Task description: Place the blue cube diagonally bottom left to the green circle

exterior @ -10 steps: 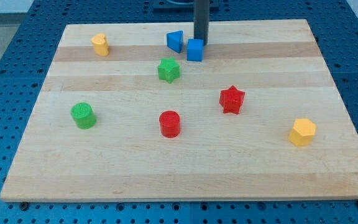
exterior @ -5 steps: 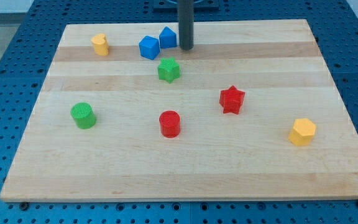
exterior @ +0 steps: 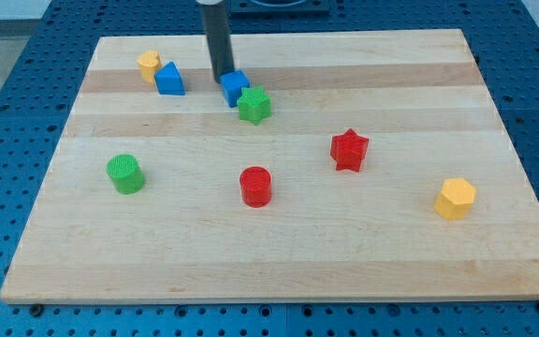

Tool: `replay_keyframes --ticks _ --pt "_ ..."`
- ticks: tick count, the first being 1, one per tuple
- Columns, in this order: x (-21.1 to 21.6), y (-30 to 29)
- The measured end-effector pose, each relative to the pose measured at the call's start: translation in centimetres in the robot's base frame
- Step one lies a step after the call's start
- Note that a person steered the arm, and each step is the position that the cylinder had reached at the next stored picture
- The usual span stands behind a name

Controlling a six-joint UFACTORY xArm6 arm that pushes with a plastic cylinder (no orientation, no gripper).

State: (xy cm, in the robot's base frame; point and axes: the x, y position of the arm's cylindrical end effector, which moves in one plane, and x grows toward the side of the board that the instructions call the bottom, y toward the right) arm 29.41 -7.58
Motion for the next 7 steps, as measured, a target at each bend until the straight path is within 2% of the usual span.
replay_keyframes --ticks 1,2,3,5,6,7 --pt "0.0 3.8" --pt "1.4 4.2" --pt "2.5 3.0" --pt "7.0 -4.3" --pt "10.3 -8.1" --pt "14.6 -8.3"
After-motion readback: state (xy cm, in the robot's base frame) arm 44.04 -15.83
